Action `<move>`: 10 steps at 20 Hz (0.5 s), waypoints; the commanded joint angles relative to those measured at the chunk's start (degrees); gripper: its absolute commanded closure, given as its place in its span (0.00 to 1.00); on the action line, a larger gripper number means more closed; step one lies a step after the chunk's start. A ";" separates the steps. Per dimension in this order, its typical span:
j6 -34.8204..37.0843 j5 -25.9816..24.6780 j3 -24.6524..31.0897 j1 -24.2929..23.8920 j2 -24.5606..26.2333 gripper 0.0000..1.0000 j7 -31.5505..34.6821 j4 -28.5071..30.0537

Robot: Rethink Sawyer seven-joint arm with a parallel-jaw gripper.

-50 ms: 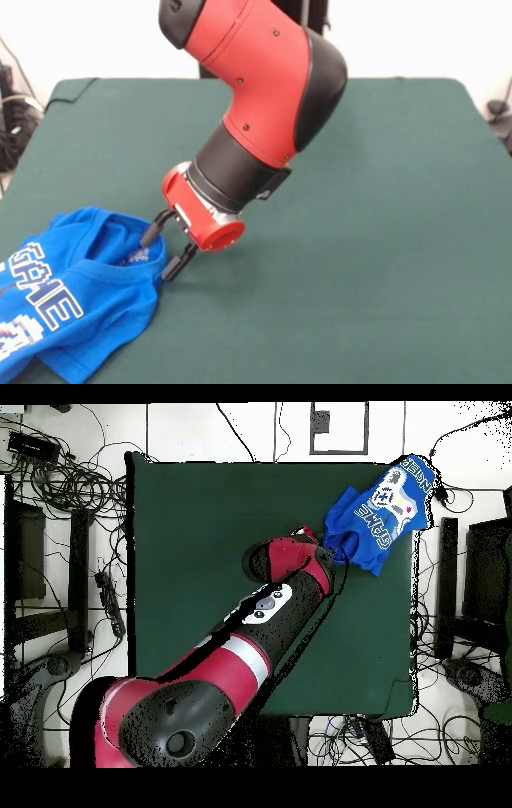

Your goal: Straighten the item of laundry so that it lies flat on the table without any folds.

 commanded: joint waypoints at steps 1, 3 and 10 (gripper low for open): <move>-2.99 -1.03 3.94 -0.23 0.20 0.00 6.57 5.40; -2.75 -1.64 4.51 -0.44 -1.19 0.00 5.36 6.34; -3.28 -2.41 4.87 -1.04 -3.08 0.00 3.99 8.08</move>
